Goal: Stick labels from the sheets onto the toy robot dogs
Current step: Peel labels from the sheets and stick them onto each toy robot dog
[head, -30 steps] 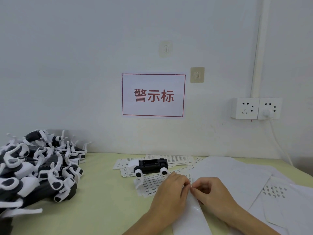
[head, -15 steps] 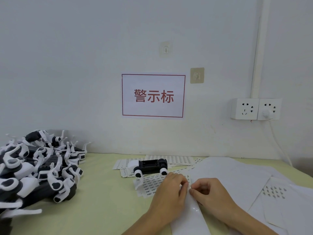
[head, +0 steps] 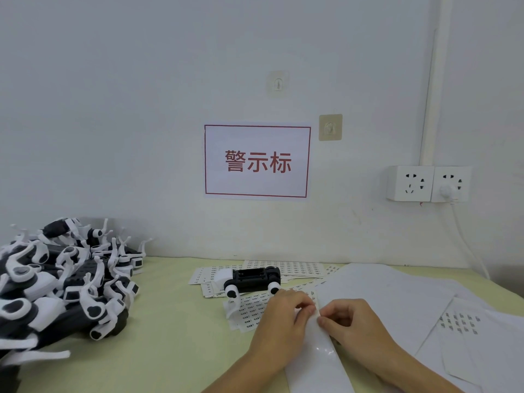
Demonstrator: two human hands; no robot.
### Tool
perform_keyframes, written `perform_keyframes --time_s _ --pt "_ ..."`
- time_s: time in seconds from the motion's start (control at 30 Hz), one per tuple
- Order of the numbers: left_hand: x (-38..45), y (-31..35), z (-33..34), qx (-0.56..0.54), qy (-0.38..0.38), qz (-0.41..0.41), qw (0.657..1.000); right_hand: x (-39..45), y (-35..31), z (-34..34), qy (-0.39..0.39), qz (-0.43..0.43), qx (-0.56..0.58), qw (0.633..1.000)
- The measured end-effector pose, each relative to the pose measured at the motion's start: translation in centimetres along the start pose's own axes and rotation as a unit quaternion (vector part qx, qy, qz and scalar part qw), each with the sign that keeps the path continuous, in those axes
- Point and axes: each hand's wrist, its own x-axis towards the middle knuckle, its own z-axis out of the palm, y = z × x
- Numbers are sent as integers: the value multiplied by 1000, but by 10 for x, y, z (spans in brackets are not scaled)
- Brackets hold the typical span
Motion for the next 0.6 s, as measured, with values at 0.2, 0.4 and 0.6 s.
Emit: perform_keyframes --time_s 0.2,0.4,0.6 --pt "-3 2 1 31 16 43 998 0 -2 0 4 2 8 1000" --pt "-5 7 -2 74 22 89 993 -1 -3 0 -3 0 10 1000" --pt "-9 10 0 131 19 118 984 -1 -3 -1 11 -3 9 1000"
